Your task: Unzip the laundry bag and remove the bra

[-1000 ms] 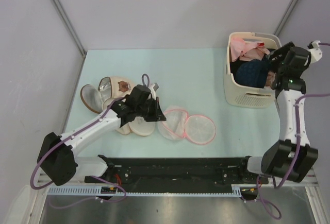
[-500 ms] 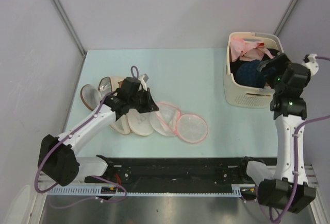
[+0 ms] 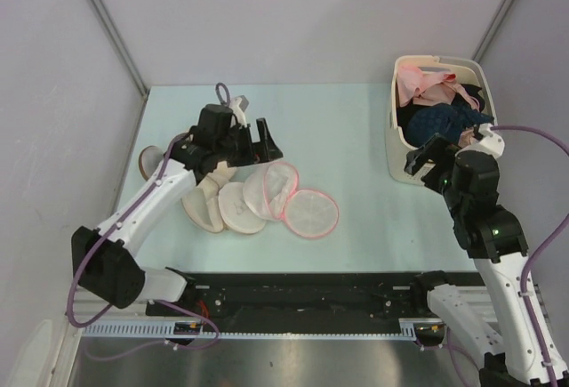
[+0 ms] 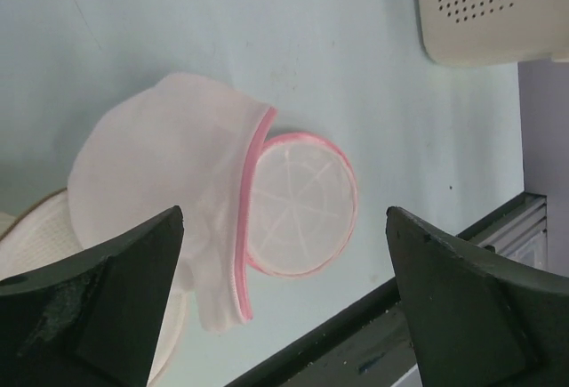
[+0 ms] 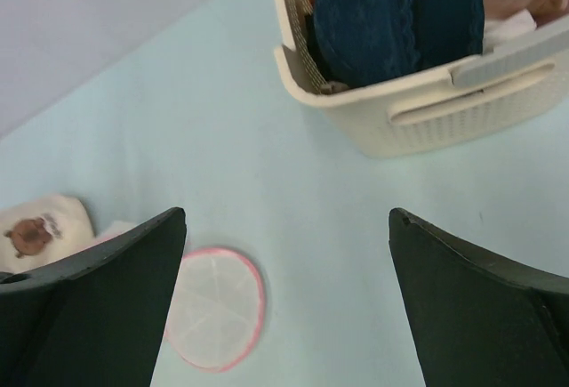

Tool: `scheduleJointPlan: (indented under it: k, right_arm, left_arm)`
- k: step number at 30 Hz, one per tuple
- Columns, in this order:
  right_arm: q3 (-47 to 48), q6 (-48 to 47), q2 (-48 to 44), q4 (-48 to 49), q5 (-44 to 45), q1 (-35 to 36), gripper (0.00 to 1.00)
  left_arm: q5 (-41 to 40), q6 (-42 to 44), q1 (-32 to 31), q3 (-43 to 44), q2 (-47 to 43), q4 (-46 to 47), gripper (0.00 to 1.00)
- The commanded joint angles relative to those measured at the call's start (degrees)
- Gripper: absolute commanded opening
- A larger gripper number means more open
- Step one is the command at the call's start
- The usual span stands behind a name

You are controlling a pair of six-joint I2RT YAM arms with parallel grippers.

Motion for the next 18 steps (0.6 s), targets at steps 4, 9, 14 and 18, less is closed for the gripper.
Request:
scheduleJointPlan:
  k: [4,9,14,18]
  right_arm:
    - [-0.46,-2.68,-0.06,-7.60,5.15,3.81,1.00]
    - [-0.90,-1.89,0.29,-9.53,4.01,3.98,1.00]
    - [-2.30,-1.80,-0.32,-10.59,6.37,4.25,1.00]
    - [-2.57,-1.46,-0.67,-11.38,11.02,4.33,1.00]
  left_arm:
    - [-6.06,4.35,0.01,3.97,-13.72,-6.13,1.00]
    - [-7.57,4.18,0.10,-2.43,-23.40,-6.05,1.00]
    - [-8.78,4.35,0.10,-12.62,-34.73,-4.03,1.00]
    - [-13.79,4.35,0.10,-13.96,-37.47,-7.10,1.00]
